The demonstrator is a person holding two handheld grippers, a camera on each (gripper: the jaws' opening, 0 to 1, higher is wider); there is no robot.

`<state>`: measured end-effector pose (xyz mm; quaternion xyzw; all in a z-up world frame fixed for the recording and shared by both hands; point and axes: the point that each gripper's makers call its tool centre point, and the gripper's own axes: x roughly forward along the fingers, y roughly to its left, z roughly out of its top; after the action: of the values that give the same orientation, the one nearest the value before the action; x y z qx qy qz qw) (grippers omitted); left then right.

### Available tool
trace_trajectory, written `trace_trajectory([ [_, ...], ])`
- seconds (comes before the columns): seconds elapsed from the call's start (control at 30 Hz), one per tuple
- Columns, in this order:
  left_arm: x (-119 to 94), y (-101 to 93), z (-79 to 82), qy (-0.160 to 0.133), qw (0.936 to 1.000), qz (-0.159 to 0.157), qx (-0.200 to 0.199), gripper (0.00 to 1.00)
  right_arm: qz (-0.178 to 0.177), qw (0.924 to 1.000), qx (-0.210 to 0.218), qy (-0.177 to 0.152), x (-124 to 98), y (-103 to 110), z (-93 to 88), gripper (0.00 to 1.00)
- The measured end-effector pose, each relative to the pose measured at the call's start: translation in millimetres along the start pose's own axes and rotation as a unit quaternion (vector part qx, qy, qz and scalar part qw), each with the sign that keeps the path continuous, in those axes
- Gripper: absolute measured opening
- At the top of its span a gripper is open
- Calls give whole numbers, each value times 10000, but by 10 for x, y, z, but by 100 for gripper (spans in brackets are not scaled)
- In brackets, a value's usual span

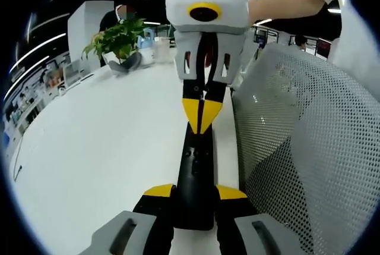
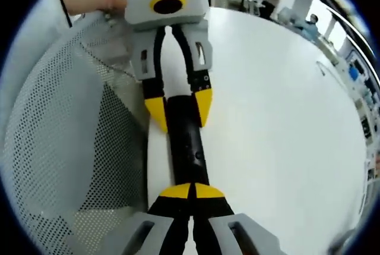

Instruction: Press the specified remote control buttons in sequence, fully releasing each button before pressing the next.

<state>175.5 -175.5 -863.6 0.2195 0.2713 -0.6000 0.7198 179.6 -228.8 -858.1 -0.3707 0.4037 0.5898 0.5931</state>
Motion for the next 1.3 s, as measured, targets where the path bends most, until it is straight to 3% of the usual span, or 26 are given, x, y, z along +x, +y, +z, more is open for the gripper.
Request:
trace_trajectory([
  [0.1, -2, 0, 0, 7, 10000, 7, -15, 25, -33, 10000, -16, -71, -3, 18, -12, 0],
  [0.27, 3, 4, 0, 1, 10000, -7, -20, 25, -199, 9976, 100, -662, -20, 13, -11, 0],
  [0.43, 3, 9, 1, -13, 10000, -10, -28, 25, -307, 9892, 890, -1126, -34, -13, 10, 0],
  [0.57, -3, 4, 3, -17, 10000, -10, -28, 25, -416, 9902, 877, -1003, -40, 2, 31, 0],
  [0.67, -4, 2, 3, -24, 10000, -14, -30, 25, -760, 9948, 377, -569, -22, -4, 48, 0],
  [0.8, -7, 1, 8, -18, 10000, -14, -18, 25, -559, 9921, 553, -974, 0, 77, 228, 0],
  [0.9, -7, 3, 10, -22, 10000, -18, -14, 25, -818, 9940, 360, -632, 18, -5, 168, 0],
  [1.2, -6, 0, 12, -15, 10000, -20, -9, 25, -656, 9965, 270, -440, 28, 16, 116, 0],
  [1.3, -3, -1, 12, -19, 10000, -16, -18, 25, -598, 9961, 492, -417, 31, 5, 109, 0],
])
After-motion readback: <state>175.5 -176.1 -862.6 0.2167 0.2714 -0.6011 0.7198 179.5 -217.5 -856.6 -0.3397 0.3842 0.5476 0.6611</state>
